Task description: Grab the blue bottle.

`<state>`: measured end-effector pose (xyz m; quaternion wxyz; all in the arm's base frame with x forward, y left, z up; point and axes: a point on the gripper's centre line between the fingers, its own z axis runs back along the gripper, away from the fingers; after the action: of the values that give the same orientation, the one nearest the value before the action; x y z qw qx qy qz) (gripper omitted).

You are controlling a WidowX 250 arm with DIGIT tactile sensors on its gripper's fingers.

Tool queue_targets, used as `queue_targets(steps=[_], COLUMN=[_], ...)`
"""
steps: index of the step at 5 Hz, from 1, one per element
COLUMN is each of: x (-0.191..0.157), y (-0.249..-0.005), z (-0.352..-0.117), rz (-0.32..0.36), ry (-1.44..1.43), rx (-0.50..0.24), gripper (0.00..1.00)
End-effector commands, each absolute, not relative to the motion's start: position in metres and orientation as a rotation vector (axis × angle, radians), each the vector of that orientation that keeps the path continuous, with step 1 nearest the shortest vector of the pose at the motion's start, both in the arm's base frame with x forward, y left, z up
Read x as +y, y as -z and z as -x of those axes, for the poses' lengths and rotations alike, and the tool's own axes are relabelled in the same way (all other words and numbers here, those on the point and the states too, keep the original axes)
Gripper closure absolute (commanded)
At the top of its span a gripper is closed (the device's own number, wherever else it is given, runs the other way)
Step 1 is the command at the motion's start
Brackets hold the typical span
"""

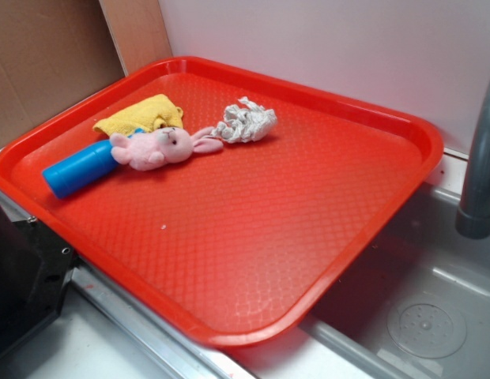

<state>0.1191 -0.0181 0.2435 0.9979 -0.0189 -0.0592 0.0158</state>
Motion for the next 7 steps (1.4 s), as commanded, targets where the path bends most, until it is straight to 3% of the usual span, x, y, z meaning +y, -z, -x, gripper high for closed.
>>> queue_targets(steps=[1, 4, 7], x=[-0.018, 0.007, 0.055], y=[-0.244, -0.203, -0.144], z=[-0.119, -0.128, -0.125], rz=[0.038, -0.034, -0.034], ry=[-0.032, -0.046, -0.127], rx=[-0.119, -0.187, -0.211], gripper=[0.0, 0.0, 0.0])
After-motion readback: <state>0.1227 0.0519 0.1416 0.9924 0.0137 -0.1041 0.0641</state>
